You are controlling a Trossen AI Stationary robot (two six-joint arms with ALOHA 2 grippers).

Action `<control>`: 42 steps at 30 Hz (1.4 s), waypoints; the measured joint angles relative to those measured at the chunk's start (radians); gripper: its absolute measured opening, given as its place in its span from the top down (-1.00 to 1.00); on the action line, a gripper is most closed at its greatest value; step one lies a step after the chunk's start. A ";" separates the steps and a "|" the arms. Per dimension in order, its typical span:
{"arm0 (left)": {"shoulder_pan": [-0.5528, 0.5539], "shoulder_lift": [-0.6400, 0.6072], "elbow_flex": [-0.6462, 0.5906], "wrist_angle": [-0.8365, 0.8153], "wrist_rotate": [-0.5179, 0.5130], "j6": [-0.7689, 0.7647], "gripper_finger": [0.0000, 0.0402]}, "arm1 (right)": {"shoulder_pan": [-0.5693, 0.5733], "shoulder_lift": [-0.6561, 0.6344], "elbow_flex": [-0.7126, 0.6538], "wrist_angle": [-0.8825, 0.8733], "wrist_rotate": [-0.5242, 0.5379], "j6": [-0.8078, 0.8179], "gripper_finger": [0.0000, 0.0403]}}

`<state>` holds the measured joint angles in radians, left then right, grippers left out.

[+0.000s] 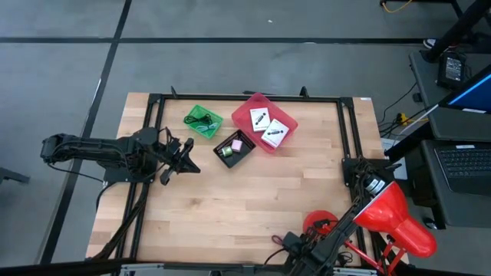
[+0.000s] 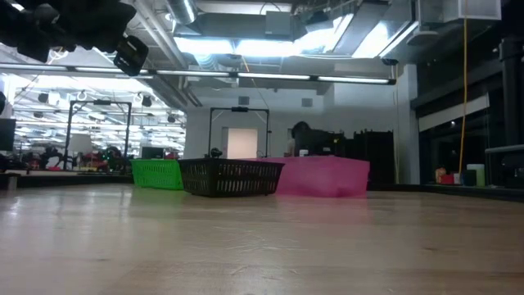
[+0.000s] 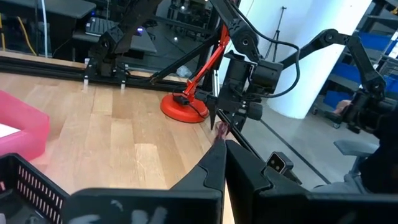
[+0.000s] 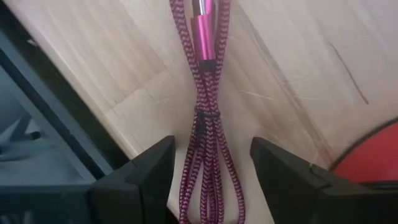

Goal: Pick and place items into bin
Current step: Put the pink charger cable into the green bin

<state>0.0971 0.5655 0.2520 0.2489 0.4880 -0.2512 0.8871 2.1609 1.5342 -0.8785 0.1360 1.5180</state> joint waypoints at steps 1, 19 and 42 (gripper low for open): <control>0.000 0.000 0.000 0.000 0.000 0.000 0.97 | 0.000 0.000 -0.003 0.000 0.000 0.000 -0.06; 0.000 0.000 0.000 -0.024 -0.109 0.002 0.98 | -0.055 0.003 -0.012 -0.005 -0.095 -0.177 0.78; 0.000 0.000 0.000 -0.051 -0.109 0.029 0.98 | -0.173 -0.214 -0.018 -0.069 0.017 -0.534 1.00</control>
<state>0.0971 0.5653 0.2520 0.1982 0.3790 -0.2222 0.7145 1.9471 1.5158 -0.9472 0.1529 0.9843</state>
